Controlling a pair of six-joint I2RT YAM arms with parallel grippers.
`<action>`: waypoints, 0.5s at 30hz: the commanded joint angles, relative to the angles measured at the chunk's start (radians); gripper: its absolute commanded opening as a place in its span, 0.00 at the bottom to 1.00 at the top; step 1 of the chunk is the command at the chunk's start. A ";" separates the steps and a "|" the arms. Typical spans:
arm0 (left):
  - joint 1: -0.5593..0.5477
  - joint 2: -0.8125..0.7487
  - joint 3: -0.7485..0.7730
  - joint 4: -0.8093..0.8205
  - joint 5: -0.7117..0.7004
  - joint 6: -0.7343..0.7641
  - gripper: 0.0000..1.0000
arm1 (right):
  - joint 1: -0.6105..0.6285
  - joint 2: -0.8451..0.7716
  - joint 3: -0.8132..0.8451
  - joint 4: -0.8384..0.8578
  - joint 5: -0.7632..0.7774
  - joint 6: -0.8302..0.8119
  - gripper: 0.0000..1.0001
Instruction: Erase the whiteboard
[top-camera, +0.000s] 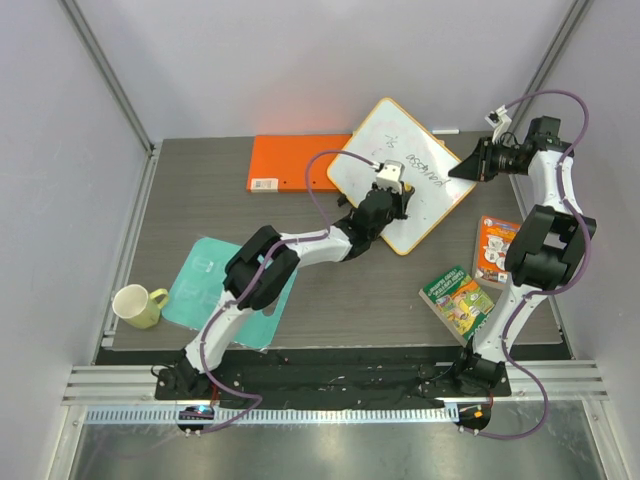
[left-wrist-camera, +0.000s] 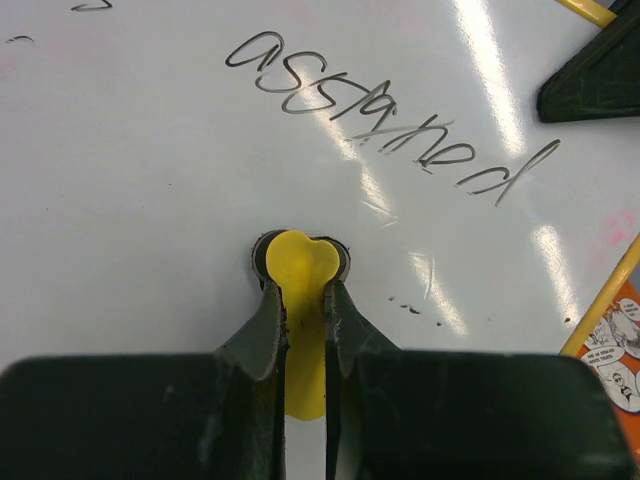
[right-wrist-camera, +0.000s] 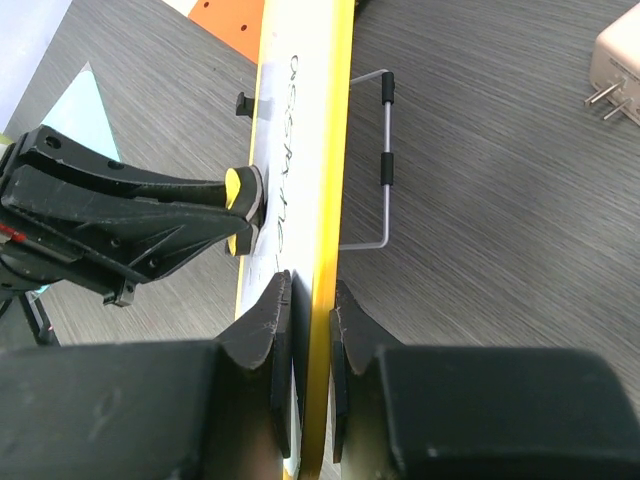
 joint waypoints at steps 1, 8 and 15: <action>-0.039 0.003 -0.001 -0.305 0.059 -0.072 0.00 | 0.046 -0.009 -0.012 -0.043 0.110 -0.159 0.01; -0.045 -0.032 -0.161 -0.278 0.122 -0.175 0.00 | 0.045 -0.003 -0.015 -0.042 0.091 -0.156 0.01; -0.074 -0.020 -0.234 -0.250 0.134 -0.209 0.00 | 0.045 -0.003 -0.009 -0.042 0.097 -0.155 0.01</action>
